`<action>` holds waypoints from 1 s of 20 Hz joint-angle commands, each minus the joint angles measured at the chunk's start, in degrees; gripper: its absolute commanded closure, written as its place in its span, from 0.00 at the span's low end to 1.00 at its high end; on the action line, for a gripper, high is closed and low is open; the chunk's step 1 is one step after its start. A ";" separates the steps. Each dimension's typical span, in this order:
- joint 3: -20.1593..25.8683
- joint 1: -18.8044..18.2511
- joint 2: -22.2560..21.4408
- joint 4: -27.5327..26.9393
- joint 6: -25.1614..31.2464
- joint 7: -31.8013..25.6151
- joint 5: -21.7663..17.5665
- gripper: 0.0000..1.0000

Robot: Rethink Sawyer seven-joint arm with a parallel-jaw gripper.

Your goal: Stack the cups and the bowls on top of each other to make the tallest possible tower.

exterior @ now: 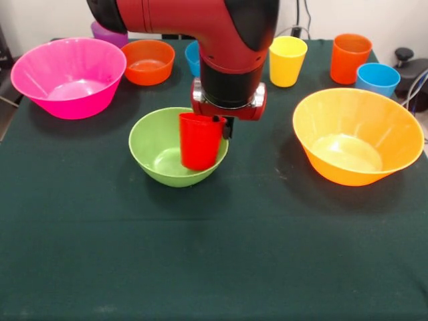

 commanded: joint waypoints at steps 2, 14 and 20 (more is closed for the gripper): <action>0.78 1.33 3.75 -5.95 -1.55 -3.93 -4.82 1.00; -0.39 0.41 1.57 -4.50 4.02 -7.35 -4.75 1.00; -1.59 0.19 -1.72 0.88 4.22 -7.20 -4.53 1.00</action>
